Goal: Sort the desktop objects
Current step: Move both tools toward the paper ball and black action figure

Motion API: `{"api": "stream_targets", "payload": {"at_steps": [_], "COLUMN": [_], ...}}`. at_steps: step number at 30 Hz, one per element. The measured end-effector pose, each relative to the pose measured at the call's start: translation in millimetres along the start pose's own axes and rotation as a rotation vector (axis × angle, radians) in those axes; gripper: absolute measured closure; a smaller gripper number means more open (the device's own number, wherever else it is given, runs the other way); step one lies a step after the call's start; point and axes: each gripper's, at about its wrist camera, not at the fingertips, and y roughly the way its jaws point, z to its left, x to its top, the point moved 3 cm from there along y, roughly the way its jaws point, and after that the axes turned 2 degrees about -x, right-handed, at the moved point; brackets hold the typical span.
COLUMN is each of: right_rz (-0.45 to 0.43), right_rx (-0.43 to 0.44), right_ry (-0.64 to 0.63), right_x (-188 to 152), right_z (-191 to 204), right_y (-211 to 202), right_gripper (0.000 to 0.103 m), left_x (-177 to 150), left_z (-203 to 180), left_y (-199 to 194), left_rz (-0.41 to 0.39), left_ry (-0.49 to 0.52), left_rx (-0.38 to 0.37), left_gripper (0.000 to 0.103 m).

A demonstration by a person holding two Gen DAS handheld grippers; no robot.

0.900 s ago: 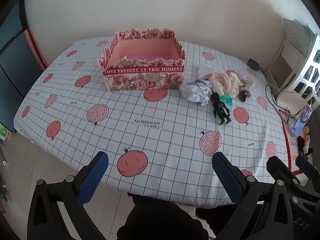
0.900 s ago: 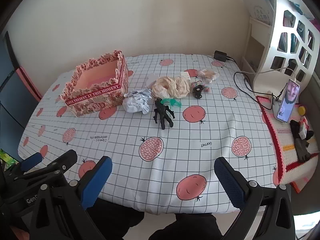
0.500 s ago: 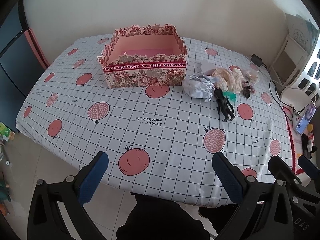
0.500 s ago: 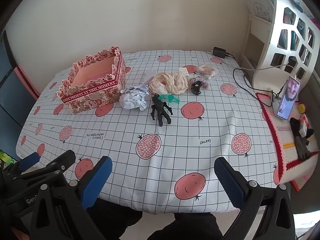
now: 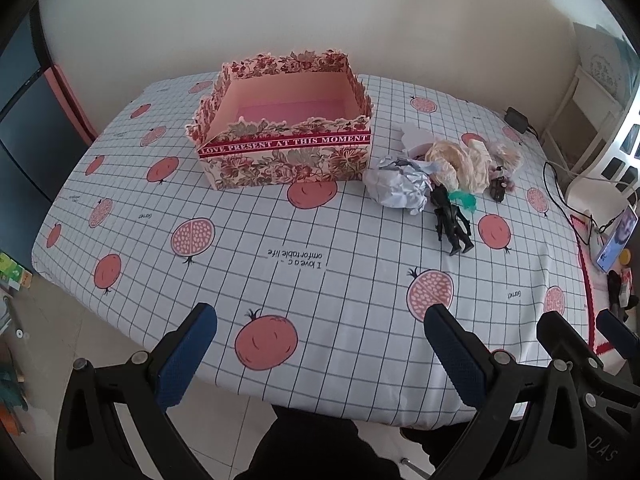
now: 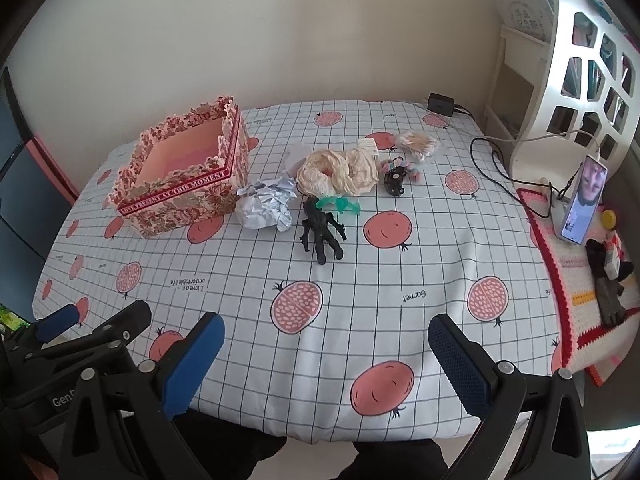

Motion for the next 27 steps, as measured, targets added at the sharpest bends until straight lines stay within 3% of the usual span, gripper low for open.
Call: {"api": "stream_targets", "payload": {"at_steps": [14, 27], "right_rz": [0.032, 0.090], "right_rx": [-0.013, -0.021], "right_ry": [0.035, 0.081], "right_x": [30, 58], "right_z": [-12, -24], "right_y": [39, 93], "right_gripper": [0.000, 0.000], "left_x": [34, 69], "left_z": [-17, -35], "left_y": [38, 97], "left_rz": [0.036, 0.104], "left_ry": [0.022, 0.042], "left_rx": [-0.018, -0.059], "left_gripper": [0.000, 0.000]}}
